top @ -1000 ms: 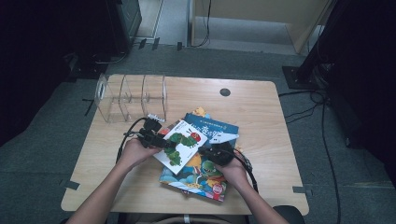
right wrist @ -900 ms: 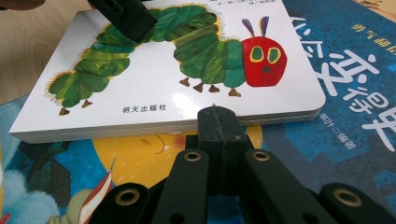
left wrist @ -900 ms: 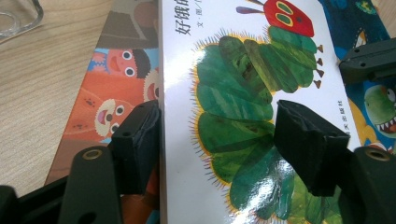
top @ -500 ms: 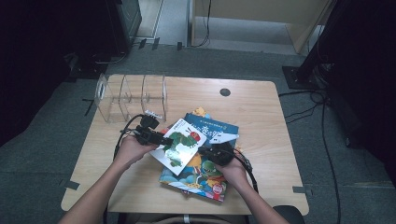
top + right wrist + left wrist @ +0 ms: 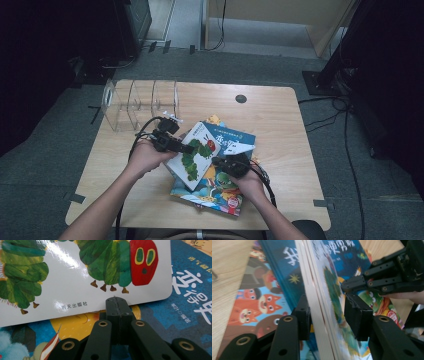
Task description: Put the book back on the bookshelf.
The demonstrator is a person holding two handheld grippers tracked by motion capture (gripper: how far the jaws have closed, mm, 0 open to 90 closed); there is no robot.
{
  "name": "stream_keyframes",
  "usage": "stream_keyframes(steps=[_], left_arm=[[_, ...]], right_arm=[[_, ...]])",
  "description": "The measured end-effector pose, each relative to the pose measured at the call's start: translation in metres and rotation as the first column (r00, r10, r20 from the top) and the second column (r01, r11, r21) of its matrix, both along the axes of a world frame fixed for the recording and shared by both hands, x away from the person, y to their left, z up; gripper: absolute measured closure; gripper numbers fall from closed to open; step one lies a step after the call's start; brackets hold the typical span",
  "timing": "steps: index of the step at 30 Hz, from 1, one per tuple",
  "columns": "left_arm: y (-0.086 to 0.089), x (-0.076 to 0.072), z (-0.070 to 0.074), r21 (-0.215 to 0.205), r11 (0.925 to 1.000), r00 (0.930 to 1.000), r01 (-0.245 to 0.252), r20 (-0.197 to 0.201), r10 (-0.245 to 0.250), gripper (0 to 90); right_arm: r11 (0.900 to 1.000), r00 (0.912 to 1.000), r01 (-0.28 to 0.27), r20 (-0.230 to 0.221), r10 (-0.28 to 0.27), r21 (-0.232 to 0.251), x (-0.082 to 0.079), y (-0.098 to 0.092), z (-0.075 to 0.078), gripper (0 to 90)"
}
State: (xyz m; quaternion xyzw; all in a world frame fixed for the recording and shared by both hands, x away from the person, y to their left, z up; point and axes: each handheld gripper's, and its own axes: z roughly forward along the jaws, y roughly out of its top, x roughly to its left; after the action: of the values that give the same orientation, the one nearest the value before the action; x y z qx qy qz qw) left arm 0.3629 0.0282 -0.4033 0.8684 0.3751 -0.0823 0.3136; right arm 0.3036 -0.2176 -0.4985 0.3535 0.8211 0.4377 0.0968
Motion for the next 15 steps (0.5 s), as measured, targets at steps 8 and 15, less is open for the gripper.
stream_keyframes(steps=[8, 15], left_arm=[[-0.021, 0.004, 0.000, 0.055, 0.9983, 0.9990, 0.022, -0.039, -0.020, 66.1], [-0.019, 0.012, 0.004, 0.071, 0.9974, 0.9938, 0.010, -0.111, -0.002, 72.7]], right_arm=[[1.000, 0.9999, -0.002, -0.013, 0.002, 0.022, 0.001, -0.001, 0.000, 81.4], [0.998, 0.9982, -0.050, 0.032, 0.051, -0.025, -0.001, 0.003, 0.001, 67.3]])
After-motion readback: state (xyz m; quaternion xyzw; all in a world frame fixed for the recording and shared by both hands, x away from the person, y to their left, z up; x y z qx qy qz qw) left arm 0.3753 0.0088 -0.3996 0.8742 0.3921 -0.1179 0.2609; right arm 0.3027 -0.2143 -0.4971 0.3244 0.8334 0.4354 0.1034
